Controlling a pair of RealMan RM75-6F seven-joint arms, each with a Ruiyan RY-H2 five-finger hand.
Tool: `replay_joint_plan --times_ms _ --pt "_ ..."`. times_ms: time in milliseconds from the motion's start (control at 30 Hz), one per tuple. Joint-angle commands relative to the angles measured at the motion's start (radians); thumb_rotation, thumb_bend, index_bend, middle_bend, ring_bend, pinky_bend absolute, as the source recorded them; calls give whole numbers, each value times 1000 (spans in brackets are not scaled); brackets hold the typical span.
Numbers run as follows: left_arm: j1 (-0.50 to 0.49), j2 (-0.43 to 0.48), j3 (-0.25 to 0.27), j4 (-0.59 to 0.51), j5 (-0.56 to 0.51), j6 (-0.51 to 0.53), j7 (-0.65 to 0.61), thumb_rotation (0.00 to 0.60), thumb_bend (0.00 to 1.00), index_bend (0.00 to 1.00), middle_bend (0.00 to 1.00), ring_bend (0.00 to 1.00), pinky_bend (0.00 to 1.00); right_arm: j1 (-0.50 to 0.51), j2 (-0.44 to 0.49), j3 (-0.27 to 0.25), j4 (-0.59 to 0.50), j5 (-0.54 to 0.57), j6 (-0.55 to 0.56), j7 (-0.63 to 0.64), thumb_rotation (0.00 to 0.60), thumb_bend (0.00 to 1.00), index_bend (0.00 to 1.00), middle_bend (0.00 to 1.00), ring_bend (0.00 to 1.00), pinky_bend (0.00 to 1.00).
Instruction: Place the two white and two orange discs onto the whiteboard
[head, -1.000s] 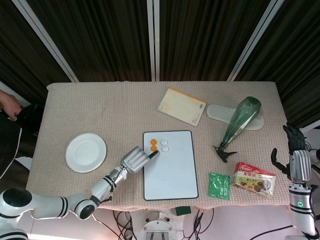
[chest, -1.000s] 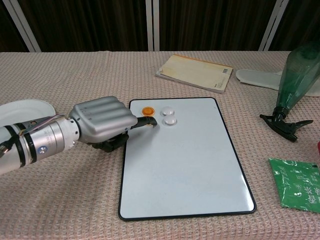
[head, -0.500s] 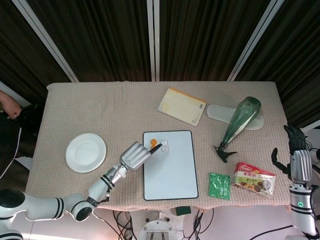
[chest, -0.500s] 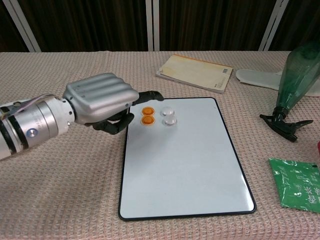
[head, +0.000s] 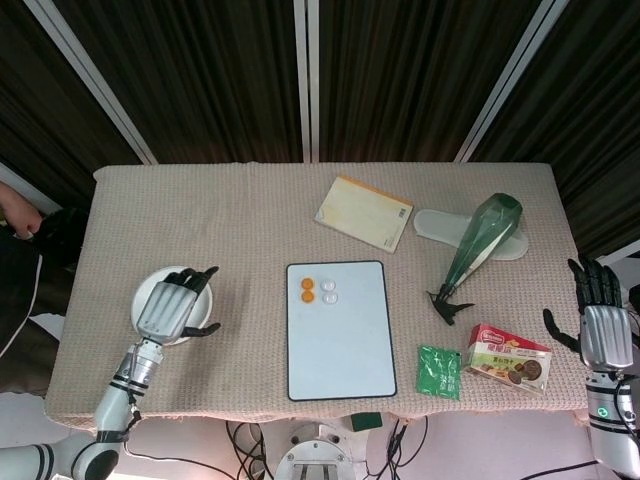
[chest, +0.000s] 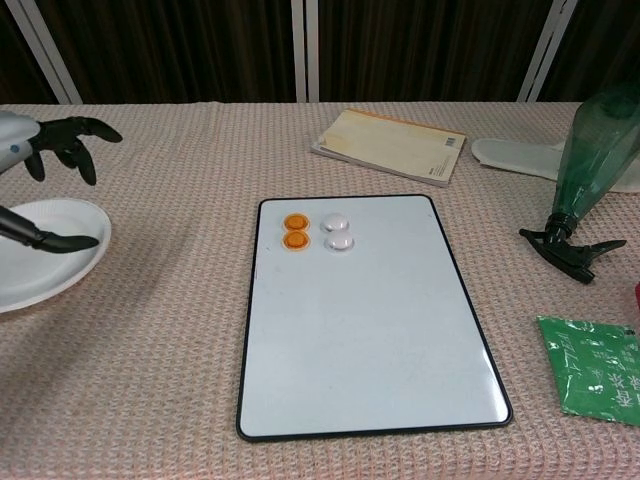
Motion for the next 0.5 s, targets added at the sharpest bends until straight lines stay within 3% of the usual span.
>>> replay_joint_plan --times_ms 33,133,300,500 --pt "91 34 44 37 40 101 -44 231 0 84 0 0 156 -28 54 -28 -81 70 -82 -199 599 238 0 0 0 0" --pt "132 30 50 90 95 171 -67 199 0 84 0 0 153 -36 55 -32 -70 60 -72 -190 599 237 0 0 0 0" --pt "188 38 49 98 133 240 -83 199 0 77 0 0 151 -42 46 -36 -47 55 -75 -160 599 241 0 0 0 0" --pt "215 49 60 91 162 227 -93 202 0 77 0 0 149 -36 37 -38 -36 44 -86 -144 599 260 0 0 0 0"
